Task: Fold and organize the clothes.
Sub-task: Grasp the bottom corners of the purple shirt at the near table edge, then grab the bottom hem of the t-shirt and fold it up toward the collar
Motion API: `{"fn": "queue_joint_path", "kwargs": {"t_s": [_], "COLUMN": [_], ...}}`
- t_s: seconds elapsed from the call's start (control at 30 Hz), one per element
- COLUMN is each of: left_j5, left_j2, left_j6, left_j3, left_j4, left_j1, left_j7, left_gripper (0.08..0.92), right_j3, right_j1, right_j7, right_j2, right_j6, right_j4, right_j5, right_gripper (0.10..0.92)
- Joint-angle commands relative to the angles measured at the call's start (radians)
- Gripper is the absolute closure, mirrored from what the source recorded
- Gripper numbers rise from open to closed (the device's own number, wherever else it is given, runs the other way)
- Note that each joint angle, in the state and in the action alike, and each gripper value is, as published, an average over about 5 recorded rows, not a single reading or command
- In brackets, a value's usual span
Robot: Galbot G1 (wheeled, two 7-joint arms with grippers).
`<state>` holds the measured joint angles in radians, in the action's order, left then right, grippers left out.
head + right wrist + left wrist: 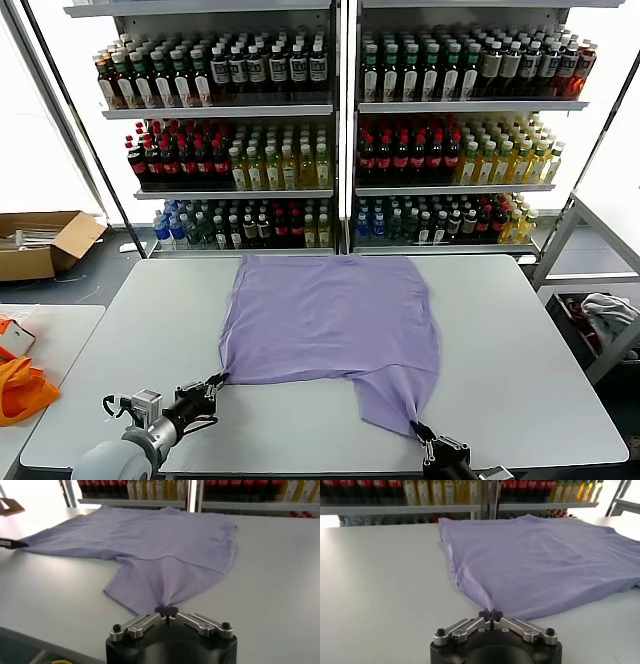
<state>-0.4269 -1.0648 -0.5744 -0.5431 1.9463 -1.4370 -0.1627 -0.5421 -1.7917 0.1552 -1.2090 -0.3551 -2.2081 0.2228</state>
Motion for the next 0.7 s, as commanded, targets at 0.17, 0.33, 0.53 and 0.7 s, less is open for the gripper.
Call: {"fn": "queue_joint_path", "kwargs": {"t_s": [0.17, 0.33, 0.53, 0.7], "left_j5": [0.085, 0.14, 0.158, 0.156], "left_j2": [0.015, -0.003, -0.037, -0.046], "left_j6": [-0.002, -0.002, -0.002, -0.003], "left_j3": [-0.053, -0.113, -0.162, -0.202], "left_j4": [0.159, 0.292, 0.337, 0.367], "left_j1": [-0.11, -0.221, -0.311, -0.34], "left_j7": [0.013, 0.006, 0.0, -0.01], "left_gripper": [0.911, 0.912, 0.912, 0.912], "right_j3": [-0.064, -0.104, -0.118, -0.116], "right_j1": [-0.113, -0.239, -0.319, -0.343], "right_j7": [0.014, 0.023, 0.034, 0.042], "right_j2": [0.004, 0.019, 0.057, 0.051], "right_j6": [0.082, 0.12, 0.204, 0.266], "right_j4": [-0.093, -0.167, -0.182, -0.214], "right_j5": [0.002, 0.008, 0.014, 0.058], "right_gripper": [0.918, 0.918, 0.918, 0.918]}}
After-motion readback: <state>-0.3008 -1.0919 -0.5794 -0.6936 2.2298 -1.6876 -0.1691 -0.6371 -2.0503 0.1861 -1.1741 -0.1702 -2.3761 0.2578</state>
